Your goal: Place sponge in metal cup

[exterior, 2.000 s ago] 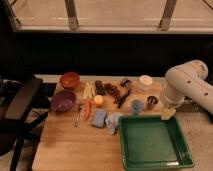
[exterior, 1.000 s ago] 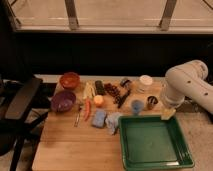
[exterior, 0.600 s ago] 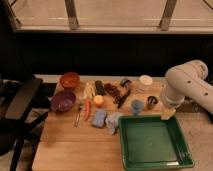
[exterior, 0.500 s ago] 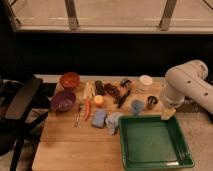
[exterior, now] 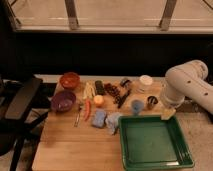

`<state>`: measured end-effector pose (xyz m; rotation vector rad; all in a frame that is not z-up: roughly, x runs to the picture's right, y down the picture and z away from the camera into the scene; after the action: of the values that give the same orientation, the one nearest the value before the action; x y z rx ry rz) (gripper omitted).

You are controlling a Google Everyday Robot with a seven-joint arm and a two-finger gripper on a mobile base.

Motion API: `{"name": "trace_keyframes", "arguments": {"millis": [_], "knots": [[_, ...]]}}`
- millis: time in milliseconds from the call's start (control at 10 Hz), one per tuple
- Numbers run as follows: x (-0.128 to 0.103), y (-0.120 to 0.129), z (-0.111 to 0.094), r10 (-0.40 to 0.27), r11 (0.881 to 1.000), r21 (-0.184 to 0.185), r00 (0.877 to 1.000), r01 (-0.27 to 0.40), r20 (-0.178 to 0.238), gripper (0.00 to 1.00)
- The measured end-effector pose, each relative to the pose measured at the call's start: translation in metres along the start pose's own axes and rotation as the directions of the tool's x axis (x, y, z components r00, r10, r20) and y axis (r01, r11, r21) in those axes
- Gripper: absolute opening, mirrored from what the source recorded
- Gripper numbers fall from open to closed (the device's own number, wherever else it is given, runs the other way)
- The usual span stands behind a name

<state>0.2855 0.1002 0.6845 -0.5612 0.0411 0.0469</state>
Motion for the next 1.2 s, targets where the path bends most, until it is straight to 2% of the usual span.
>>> {"name": "trace_keyframes", "arguments": {"millis": [500,700,800,900,1000,1100,1200], "knots": [[0.0,-0.001,0.0,-0.008,1.0,0.0,1.0,0.008,0.0,0.65],[-0.01,-0.004,-0.001,-0.11,0.994,-0.004,0.994,0.11,0.009,0.65],[-0.029,-0.007,0.0,-0.25,0.968,0.003,0.968,0.25,0.031,0.65],[-0.048,-0.011,0.001,-0.356,0.934,0.013,0.933,0.356,0.05,0.65],[-0.075,-0.016,0.001,-0.458,0.889,0.028,0.886,0.458,0.072,0.65],[-0.095,-0.02,0.002,-0.528,0.849,0.042,0.844,0.527,0.088,0.65],[-0.126,-0.026,0.003,-0.616,0.788,0.068,0.779,0.612,0.117,0.65]]}}
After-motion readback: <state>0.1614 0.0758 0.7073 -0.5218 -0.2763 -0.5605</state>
